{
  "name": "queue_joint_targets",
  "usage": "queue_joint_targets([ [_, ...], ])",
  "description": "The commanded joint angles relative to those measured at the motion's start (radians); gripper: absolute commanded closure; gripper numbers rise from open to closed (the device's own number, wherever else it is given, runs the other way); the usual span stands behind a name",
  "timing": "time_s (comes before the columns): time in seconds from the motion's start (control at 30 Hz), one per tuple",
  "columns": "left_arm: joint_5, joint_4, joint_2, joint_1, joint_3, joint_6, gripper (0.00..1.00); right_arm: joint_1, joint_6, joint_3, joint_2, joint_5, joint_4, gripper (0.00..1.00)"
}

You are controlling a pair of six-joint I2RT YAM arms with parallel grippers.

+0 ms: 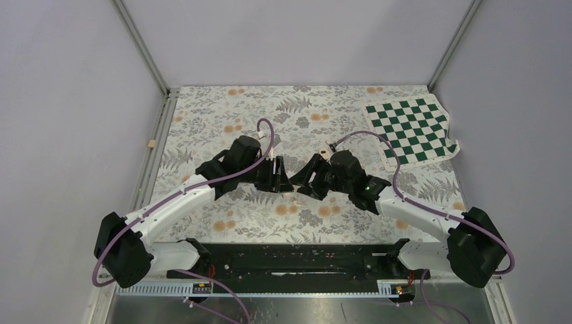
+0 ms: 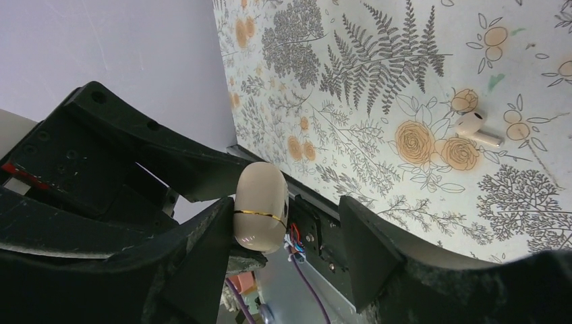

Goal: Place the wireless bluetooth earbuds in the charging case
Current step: Pass from the left arm to the right, then pass from the right arm to the left

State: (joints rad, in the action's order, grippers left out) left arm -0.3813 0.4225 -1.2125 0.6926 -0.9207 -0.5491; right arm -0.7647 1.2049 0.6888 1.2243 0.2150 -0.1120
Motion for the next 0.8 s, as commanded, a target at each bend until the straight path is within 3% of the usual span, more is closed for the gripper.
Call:
queue_joint_targets([
  [0.0,-0.027,-0.054,0.015,-0.002,-0.011,-0.005,0.55,0.004,0.022,0.037,0.025,0.084,-0.08,0.35],
  [0.17,-0.027,-0.05,-0.005,-0.003,-0.014,0.003,0.54,0.002,0.023,0.043,0.039,0.116,-0.102,0.48],
  [0.37,-0.011,-0.037,-0.014,-0.003,-0.032,0.013,0.49,0.001,0.025,0.047,0.046,0.131,-0.113,0.7],
  [0.43,-0.015,-0.036,-0.014,-0.003,-0.038,0.019,0.38,0.001,0.032,0.045,0.051,0.133,-0.12,0.79],
  [0.5,-0.019,-0.036,-0.008,-0.002,-0.041,0.027,0.09,0.001,0.046,0.038,0.06,0.132,-0.129,0.87],
  [0.53,-0.014,-0.037,-0.002,-0.002,-0.043,0.03,0.02,0.001,0.051,0.036,0.064,0.132,-0.134,0.92],
  [0.63,-0.004,-0.021,0.007,-0.002,-0.056,0.05,0.01,0.005,0.072,0.028,0.084,0.138,-0.143,1.0],
  [0.77,0.06,0.05,0.021,-0.003,-0.076,0.098,0.01,0.037,0.121,0.003,0.109,0.177,-0.183,1.0],
])
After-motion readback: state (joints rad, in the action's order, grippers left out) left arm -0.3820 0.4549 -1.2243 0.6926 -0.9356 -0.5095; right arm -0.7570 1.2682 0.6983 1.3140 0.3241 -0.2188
